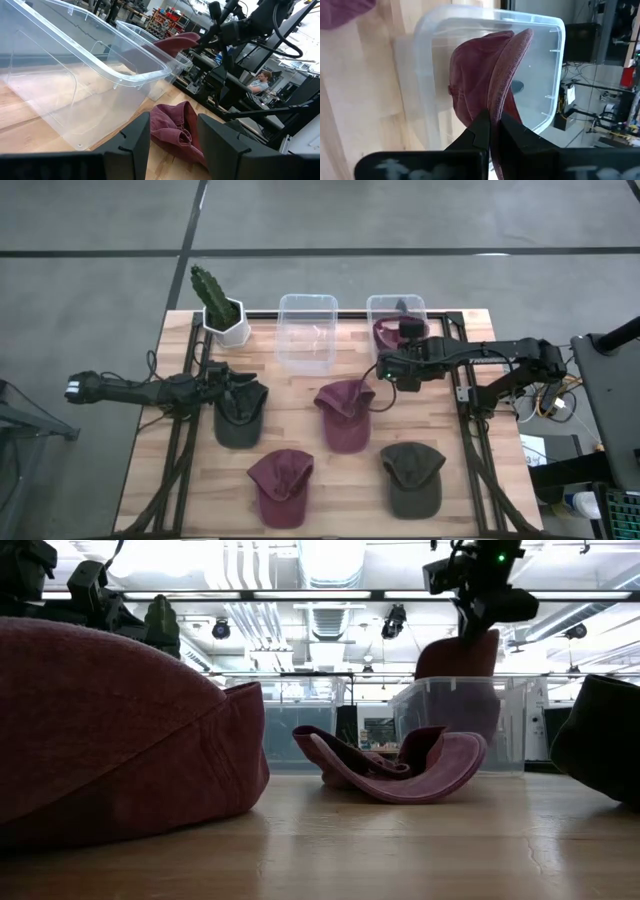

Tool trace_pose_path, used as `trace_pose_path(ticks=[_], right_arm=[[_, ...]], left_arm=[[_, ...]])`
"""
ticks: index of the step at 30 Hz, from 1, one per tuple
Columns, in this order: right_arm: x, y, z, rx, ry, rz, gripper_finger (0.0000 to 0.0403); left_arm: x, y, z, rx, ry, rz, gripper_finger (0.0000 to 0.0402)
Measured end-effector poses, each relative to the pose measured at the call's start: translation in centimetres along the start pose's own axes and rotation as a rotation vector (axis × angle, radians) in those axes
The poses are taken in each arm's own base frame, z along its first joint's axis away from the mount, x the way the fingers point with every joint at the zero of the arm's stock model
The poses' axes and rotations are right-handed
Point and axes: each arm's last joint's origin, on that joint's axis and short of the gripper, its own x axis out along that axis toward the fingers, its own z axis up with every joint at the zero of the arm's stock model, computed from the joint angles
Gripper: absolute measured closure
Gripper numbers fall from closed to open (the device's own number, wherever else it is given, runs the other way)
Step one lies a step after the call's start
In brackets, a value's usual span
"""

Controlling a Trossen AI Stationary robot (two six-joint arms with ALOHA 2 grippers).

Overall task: Pick & Place hat
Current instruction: Put the right red cap into the right transparent bin

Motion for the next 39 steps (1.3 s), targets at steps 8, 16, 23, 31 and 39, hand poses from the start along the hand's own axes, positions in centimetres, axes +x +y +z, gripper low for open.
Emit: trace_pose_path(ticks=[8, 16, 23, 31, 39], right_arm=[[0.8, 0.5, -0.1, 0.013, 0.004, 0.159, 0.0390], [0.7, 0.7, -0.1, 0.012, -0.005, 0.255, 0.0367], [-0.8, -0.4, -0.1, 0.024, -0.014, 0.291, 0.0303], [-3.9, -3.2, -0.1, 0.020, -0.066, 0.278, 0.0254], [-1.1, -6.0, 0.3, 0.073, -0.071, 0.377, 0.0283]], left_arm=[[0.0, 0.0, 0.0, 0.000, 0.000, 0.000, 0.0246], [0.0, 0.0, 0.0, 0.000, 0.000, 0.000, 0.0246], [0.0, 0.0, 0.0, 0.000, 0.000, 0.000, 0.0246], [0.0, 0.0, 0.0, 0.000, 0.000, 0.000, 0.0246], [0.0, 0.0, 0.0, 0.000, 0.000, 0.001, 0.0246]])
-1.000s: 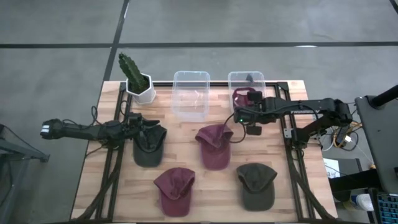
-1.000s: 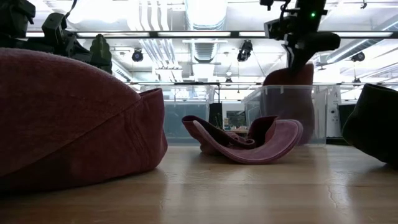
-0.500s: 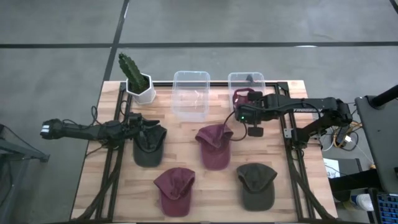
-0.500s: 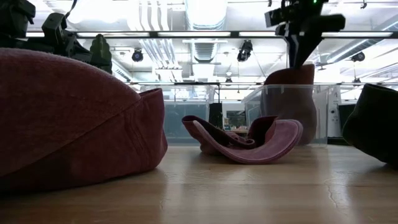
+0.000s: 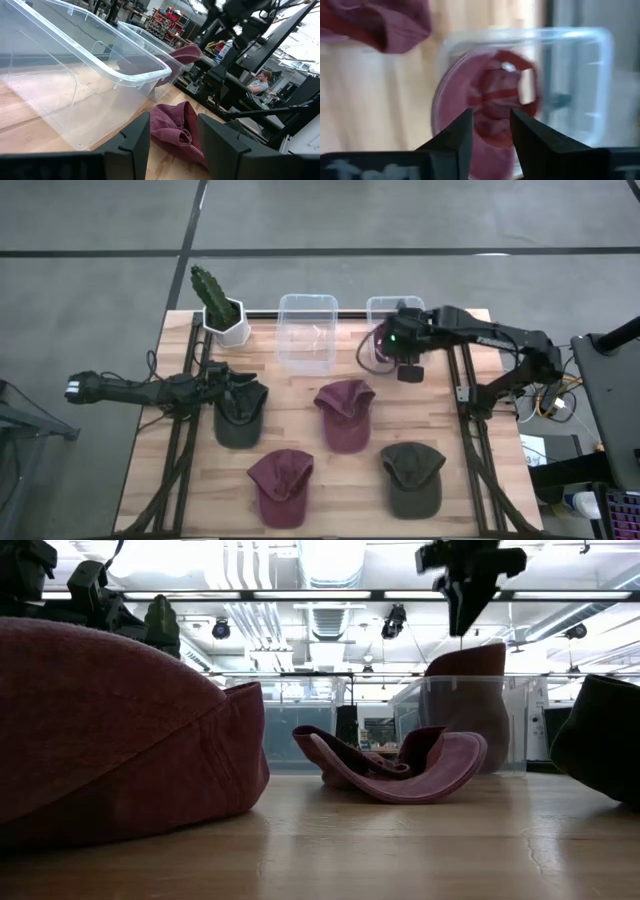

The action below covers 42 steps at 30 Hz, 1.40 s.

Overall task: Pick & Place hat
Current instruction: Put the right red cap into the right transparent bin

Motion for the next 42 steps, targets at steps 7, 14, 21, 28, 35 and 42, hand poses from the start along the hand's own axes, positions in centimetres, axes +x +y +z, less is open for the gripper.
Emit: trace_pose_path(ticks=[7, 14, 21, 28, 35, 42], right_arm=[[1.1, -1.3, -0.2, 0.053, -0.014, 0.199, 0.0318], [1.4, -0.9, -0.4, 0.051, -0.001, 0.291, 0.0333], [3.3, -0.6, -0.1, 0.041, 0.070, 0.312, 0.0333], [4.9, -0.7, 0.2, 0.028, 0.112, 0.323, 0.0339], [5.3, -1.5, -0.2, 0.069, 0.104, 0.318, 0.0341], [6.7, -1.5, -0.5, 0.086, 0.130, 0.322, 0.0346]], left_arm=[[0.0, 0.0, 0.0, 0.000, 0.001, 0.000, 0.0246], [0.0, 0.0, 0.0, 0.028, 0.000, 0.003, 0.0246], [0.0, 0.1, -0.2, 0.043, 0.019, 0.015, 0.0246], [0.0, 0.3, -0.4, 0.050, 0.036, 0.026, 0.0246], [0.0, 0.3, -0.5, 0.053, 0.043, 0.031, 0.0246], [0.0, 0.3, -0.5, 0.054, 0.045, 0.032, 0.0246]])
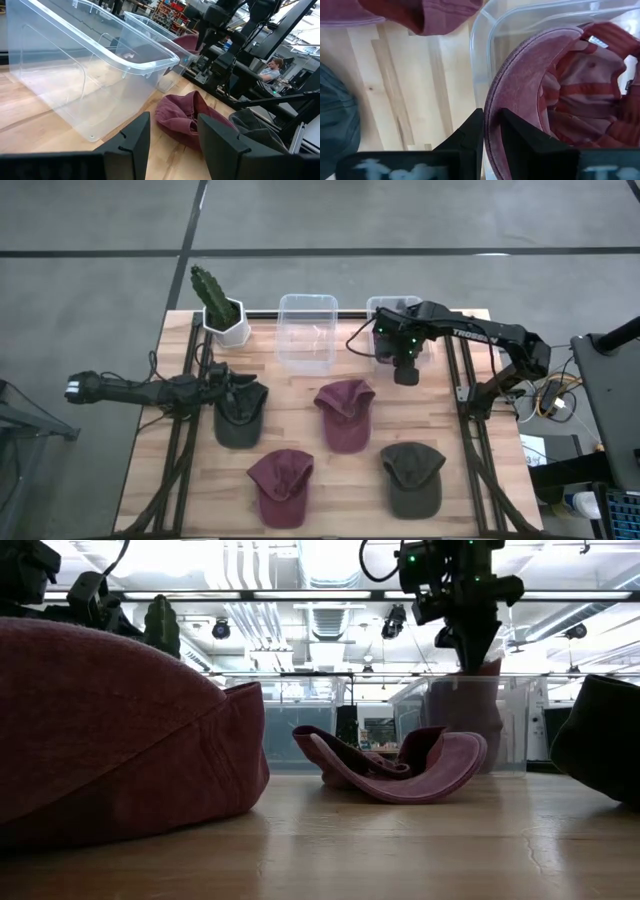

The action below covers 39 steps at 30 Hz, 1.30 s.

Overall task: Pick & Place hat
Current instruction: Put the right red cap into the right transparent bin

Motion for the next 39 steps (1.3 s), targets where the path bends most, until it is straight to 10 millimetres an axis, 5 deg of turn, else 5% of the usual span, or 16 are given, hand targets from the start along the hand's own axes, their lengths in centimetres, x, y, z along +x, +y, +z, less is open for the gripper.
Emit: trace_pose_path(ticks=[12, 27, 39], right_arm=[[0.1, -0.4, 0.1, 0.034, -0.047, -0.013, 0.0329], [-1.3, -0.2, -0.6, 0.033, -0.093, -0.032, 0.0227], [-6.1, 1.8, -3.1, 0.156, -0.315, 0.106, 0.0187]], left_arm=[[0.0, 0.0, 0.0, 0.001, 0.001, 0.001, 0.0246], [0.0, 0.0, 0.0, 0.000, 0.000, -0.001, 0.0246], [0.0, 0.0, 0.0, 0.000, 0.000, 0.000, 0.0246]])
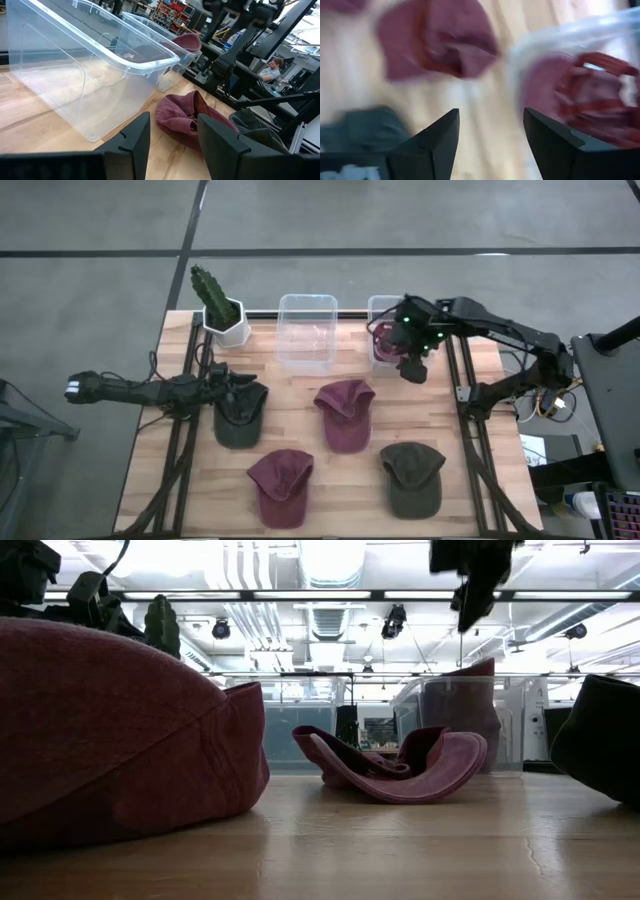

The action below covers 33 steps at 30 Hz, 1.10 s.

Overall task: Pick & Place hat
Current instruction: Put the right red cap into the right transparent bin

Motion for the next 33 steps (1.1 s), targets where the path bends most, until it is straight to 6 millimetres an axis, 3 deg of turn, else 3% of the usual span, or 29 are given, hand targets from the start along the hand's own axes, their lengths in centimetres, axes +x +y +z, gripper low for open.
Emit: trace_pose_path(ticks=[3, 6, 12, 19, 33], right_arm=[[-1.4, 1.5, -0.4, 0.042, -0.083, 0.092, 0.0188], [-2.0, 4.0, -0.5, -0.021, -0.142, 0.143, 0.0188], [-0.8, 9.4, -0.6, -0.264, -0.154, 0.075, 0.0188], [4.0, 13.6, -0.5, -0.501, 0.015, -0.067, 0.0188], [14.0, 15.2, 0.5, -0.875, 0.364, -0.086, 0.0188]], left_arm=[[0.0, 0.0, 0.0, 0.000, 0.001, 0.001, 0.0246], [0.0, 0.0, 0.0, 0.001, 0.002, 0.001, 0.0246], [0.0, 0.0, 0.0, 0.001, 0.001, 0.001, 0.0246], [0.0, 0.0, 0.0, 0.000, 0.001, 0.001, 0.0246], [0.0, 0.0, 0.0, 0.004, 0.005, -0.001, 0.0246]])
